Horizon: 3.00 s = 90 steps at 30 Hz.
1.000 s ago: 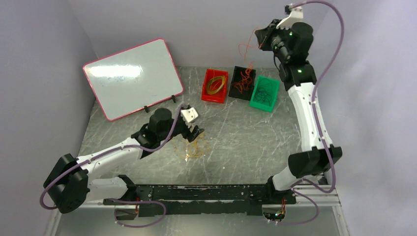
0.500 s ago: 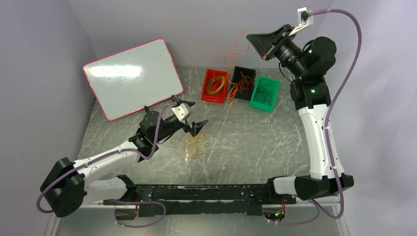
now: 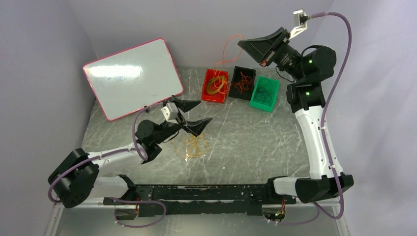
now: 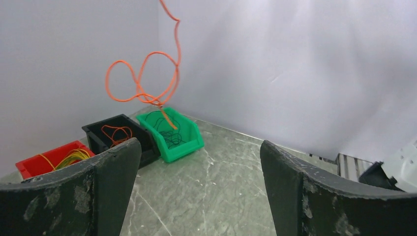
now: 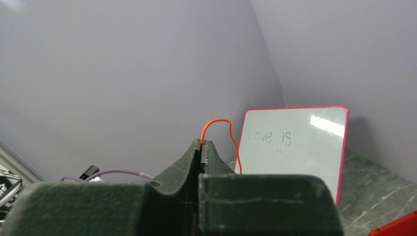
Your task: Untangle the cables
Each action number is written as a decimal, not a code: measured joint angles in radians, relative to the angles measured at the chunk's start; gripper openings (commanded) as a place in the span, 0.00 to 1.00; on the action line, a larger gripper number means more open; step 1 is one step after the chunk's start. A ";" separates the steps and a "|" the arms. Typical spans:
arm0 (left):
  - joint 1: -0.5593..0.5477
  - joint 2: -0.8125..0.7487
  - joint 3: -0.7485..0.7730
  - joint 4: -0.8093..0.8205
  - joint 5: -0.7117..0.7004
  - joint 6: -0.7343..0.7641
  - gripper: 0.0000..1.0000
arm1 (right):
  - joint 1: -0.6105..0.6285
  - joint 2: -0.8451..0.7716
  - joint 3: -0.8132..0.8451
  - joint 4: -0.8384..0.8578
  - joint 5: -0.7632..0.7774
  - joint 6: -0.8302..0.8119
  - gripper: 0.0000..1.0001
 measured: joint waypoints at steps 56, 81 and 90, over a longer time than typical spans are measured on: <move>-0.026 0.483 0.238 0.321 -0.023 -0.214 0.09 | 0.280 -0.014 0.110 -0.197 0.323 -0.245 0.00; 0.106 0.311 -0.074 0.057 -0.172 -0.239 0.07 | 0.281 0.019 0.378 -0.496 0.872 -0.646 0.00; 0.174 0.173 -0.135 -0.091 -0.286 -0.242 0.07 | 0.247 0.050 0.409 -0.551 1.159 -0.790 0.00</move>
